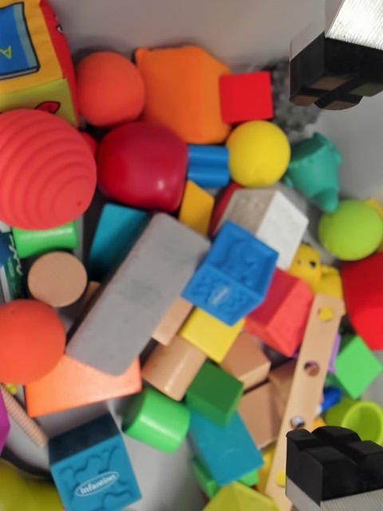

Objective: Pick an object from the bin

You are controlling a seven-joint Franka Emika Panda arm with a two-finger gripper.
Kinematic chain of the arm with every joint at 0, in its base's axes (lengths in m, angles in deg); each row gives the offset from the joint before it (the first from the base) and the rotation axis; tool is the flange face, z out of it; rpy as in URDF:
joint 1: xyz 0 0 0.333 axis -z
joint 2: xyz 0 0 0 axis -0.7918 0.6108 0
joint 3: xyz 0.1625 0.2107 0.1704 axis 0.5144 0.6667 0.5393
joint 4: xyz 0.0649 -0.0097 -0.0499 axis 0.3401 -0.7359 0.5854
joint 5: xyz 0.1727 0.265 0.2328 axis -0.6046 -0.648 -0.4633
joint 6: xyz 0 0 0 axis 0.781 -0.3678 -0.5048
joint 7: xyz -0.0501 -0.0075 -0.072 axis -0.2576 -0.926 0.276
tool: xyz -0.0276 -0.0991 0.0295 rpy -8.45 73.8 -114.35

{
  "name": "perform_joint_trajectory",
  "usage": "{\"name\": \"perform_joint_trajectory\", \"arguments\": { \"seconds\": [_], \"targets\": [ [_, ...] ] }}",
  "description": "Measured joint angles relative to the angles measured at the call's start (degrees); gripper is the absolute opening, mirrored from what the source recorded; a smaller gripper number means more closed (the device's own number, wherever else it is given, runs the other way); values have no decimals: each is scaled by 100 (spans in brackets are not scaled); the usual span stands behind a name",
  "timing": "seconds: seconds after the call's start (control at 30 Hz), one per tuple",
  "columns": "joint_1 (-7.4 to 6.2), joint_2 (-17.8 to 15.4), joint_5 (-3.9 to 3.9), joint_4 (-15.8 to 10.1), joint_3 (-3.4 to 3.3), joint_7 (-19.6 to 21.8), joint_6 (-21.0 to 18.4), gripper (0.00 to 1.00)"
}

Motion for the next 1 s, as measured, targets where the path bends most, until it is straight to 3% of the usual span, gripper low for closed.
{"name": "perform_joint_trajectory", "arguments": {
  "seconds": [1.0],
  "targets": [
    [3,402,-96,109,-129,1156,310,100]
  ]
}}
